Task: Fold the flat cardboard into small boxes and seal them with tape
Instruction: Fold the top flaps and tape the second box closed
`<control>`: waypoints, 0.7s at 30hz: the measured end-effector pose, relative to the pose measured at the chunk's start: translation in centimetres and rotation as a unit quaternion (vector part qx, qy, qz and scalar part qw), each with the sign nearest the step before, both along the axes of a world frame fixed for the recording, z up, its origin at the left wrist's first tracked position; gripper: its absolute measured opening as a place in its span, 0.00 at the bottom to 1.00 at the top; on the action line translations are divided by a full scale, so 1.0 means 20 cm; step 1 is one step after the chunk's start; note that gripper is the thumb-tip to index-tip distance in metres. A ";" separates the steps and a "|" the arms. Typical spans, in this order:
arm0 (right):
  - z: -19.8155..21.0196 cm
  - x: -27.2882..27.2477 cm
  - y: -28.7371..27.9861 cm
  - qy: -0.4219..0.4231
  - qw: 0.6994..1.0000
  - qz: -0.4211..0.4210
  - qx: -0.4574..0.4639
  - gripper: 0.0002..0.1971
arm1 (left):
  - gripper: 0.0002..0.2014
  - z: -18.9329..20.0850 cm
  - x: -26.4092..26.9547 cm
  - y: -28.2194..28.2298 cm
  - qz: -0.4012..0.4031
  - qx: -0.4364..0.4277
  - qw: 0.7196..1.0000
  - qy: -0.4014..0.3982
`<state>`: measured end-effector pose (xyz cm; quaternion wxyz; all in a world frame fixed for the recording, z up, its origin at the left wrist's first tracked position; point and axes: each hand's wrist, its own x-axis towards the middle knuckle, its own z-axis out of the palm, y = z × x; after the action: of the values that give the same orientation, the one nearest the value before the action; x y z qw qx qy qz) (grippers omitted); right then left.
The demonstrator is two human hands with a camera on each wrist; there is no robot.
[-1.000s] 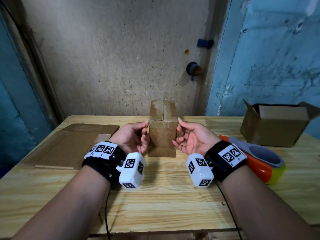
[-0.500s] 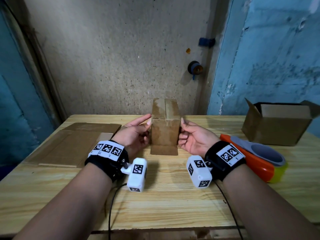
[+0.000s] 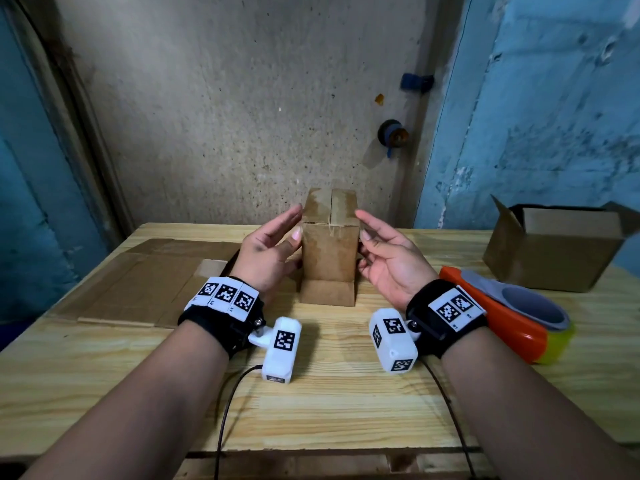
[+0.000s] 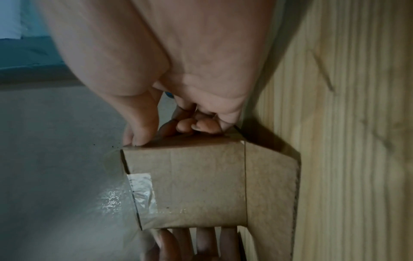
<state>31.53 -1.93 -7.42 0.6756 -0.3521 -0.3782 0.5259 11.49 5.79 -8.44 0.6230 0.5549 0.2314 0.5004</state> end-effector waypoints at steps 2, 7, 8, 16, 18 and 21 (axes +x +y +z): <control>0.00 0.00 0.00 -0.016 1.000 -0.006 0.005 0.22 | 0.17 0.00 -0.01 0.00 -0.007 -0.003 1.000 -0.004; 0.02 0.01 -0.01 -0.015 1.000 -0.018 0.004 0.16 | 0.15 0.01 -0.02 0.00 -0.008 -0.010 1.000 -0.019; 0.02 0.01 -0.02 -0.013 1.000 -0.020 0.002 0.16 | 0.15 0.01 -0.02 0.00 -0.008 -0.012 1.000 -0.020; 0.02 0.02 -0.02 -0.016 1.000 -0.015 -0.006 0.19 | 0.13 0.04 -0.02 -0.04 -0.010 -0.041 0.998 -0.044; 0.02 0.03 -0.02 -0.020 1.000 -0.007 -0.004 0.20 | 0.12 0.04 -0.02 -0.04 -0.008 -0.042 0.998 -0.045; 0.01 0.03 -0.02 -0.026 1.000 -0.001 -0.004 0.21 | 0.12 0.03 -0.03 -0.04 -0.002 -0.040 0.998 -0.039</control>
<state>32.16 -2.36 -7.19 0.6646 -0.3683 -0.3937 0.5174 10.98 4.90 -7.75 0.6542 0.5105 0.2257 0.5104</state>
